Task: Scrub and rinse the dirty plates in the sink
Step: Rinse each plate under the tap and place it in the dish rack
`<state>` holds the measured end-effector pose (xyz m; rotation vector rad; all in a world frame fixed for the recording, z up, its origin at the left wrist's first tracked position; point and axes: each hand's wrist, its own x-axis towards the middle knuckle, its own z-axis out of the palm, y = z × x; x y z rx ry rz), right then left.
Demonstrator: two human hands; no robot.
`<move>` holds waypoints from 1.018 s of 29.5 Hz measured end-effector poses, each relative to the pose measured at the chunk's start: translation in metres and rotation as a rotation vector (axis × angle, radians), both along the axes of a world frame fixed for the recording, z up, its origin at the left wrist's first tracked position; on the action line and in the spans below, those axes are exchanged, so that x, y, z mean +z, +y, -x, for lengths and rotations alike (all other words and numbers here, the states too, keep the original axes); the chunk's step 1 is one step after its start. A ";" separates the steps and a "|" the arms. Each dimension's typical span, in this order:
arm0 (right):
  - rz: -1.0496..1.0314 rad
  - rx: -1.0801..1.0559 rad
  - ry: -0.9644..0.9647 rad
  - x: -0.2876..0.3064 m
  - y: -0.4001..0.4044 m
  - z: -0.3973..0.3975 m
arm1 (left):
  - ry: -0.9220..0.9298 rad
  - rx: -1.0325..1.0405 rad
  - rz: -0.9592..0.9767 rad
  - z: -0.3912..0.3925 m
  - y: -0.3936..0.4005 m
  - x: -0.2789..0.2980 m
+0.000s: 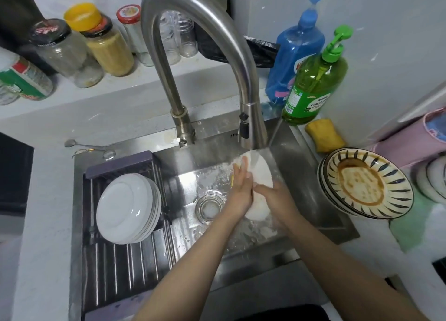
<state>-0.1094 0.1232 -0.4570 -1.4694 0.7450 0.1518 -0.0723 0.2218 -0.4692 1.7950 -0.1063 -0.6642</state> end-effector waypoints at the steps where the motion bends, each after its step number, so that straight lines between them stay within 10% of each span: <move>1: -0.113 -0.075 0.006 -0.001 -0.003 -0.002 | -0.057 -0.018 -0.033 -0.003 -0.007 -0.004; 13: -0.635 -0.158 0.092 -0.005 -0.013 0.001 | -0.453 -0.277 -0.277 -0.025 0.019 -0.041; 18: -0.624 -0.137 0.057 0.000 -0.006 0.003 | -0.055 -0.049 -0.307 -0.044 0.035 -0.040; 23: -0.602 -0.181 0.080 0.000 -0.002 0.001 | -0.328 -0.107 -0.224 -0.030 0.027 -0.032; 30: -0.638 -0.197 0.014 0.001 -0.002 0.008 | -0.047 0.094 -0.334 -0.032 0.030 -0.032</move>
